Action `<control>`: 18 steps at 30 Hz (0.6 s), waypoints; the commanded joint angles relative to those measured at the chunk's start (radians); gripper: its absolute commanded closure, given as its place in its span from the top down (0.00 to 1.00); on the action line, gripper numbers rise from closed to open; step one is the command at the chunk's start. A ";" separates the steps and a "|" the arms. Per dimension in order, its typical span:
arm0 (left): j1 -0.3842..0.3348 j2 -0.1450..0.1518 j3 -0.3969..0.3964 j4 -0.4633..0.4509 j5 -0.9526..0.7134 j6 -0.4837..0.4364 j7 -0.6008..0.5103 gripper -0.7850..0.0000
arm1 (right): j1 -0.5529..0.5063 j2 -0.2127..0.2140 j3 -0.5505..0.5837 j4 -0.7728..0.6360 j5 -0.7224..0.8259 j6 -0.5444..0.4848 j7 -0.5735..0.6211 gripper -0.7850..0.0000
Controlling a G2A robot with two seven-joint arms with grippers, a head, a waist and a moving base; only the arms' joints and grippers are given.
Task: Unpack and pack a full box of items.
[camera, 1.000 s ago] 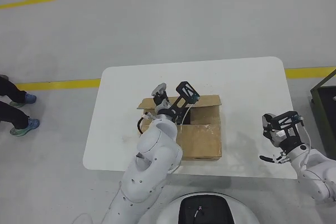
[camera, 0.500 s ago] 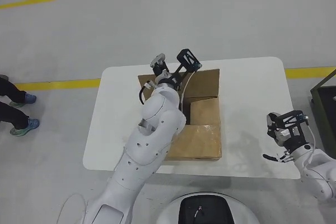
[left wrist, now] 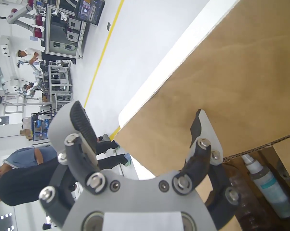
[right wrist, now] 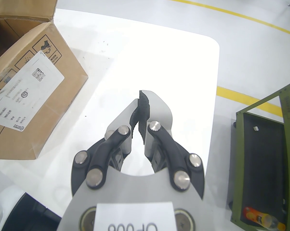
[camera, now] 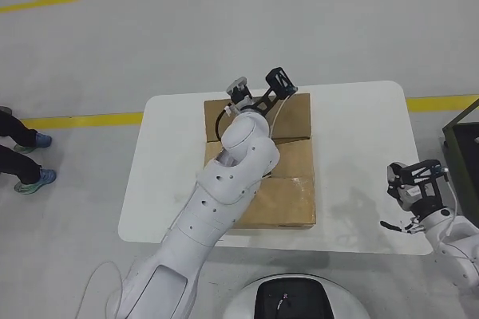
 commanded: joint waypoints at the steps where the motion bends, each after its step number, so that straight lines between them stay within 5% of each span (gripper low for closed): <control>1: -0.011 -0.009 0.007 0.029 -0.005 0.005 0.001 1.00 | -0.002 0.000 0.000 -0.002 -0.001 0.000 0.001 0.00; 10: -0.034 -0.040 0.014 0.094 -0.024 0.028 0.009 1.00 | 0.002 -0.001 0.001 0.003 0.002 -0.010 -0.003 0.00; 18: 0.061 -0.026 -0.073 -0.118 -0.044 0.042 -0.026 1.00 | 0.020 -0.001 0.002 -0.009 0.021 -0.021 0.003 0.00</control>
